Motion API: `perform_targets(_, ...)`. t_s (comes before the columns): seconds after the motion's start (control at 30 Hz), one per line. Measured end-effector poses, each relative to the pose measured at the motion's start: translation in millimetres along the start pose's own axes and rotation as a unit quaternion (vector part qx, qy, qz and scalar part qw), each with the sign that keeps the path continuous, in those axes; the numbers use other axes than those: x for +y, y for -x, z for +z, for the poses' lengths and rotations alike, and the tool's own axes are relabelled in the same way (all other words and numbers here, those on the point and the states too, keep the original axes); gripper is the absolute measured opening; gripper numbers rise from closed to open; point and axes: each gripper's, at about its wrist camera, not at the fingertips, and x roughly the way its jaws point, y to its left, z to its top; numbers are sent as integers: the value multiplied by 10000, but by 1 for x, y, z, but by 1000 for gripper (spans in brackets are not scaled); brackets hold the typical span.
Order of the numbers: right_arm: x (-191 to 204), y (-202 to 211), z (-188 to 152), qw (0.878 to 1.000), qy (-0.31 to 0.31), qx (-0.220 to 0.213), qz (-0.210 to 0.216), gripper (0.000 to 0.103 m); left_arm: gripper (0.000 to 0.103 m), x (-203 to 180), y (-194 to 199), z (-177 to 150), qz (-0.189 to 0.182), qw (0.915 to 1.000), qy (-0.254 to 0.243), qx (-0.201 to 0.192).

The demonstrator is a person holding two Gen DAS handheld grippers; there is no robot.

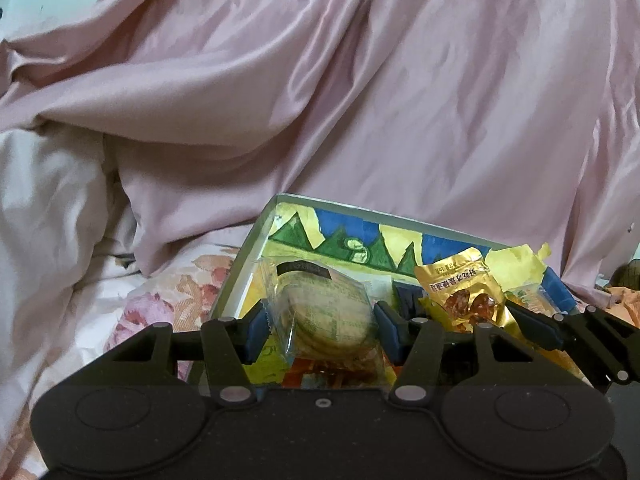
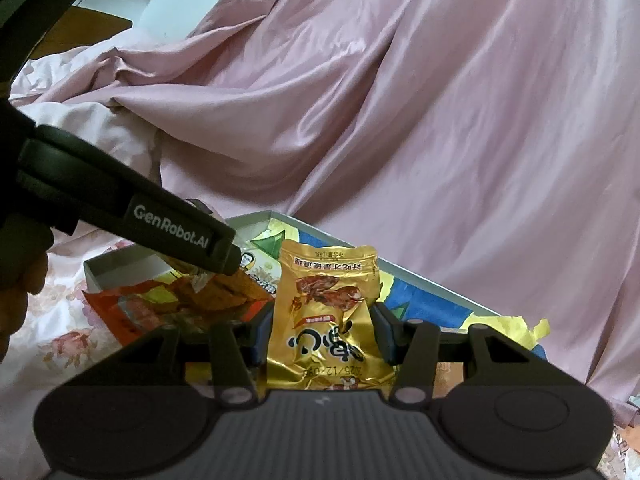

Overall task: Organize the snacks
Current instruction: 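Lower both snacks into the tray and open both grippers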

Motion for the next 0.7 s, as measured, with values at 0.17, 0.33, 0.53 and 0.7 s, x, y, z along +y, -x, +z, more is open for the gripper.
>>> perform_targets(0.17, 2, -4, -3, 10000, 56, 48, 16, 55, 57, 2, -5, -1, 8, 10000, 17, 35)
perform_targets(0.33, 4, -6, -3, 10000, 61, 58, 31, 55, 58, 2, -7, -2, -2, 10000, 50, 65)
perform_targets(0.53, 3, -7, -3, 10000, 25, 79, 27, 57, 69, 4, -7, -2, -43, 9998, 169, 53)
perform_targets(0.7, 0, -5, -5, 10000, -56, 60, 21, 65, 71, 6, -5, -1, -18, 9997, 245, 52)
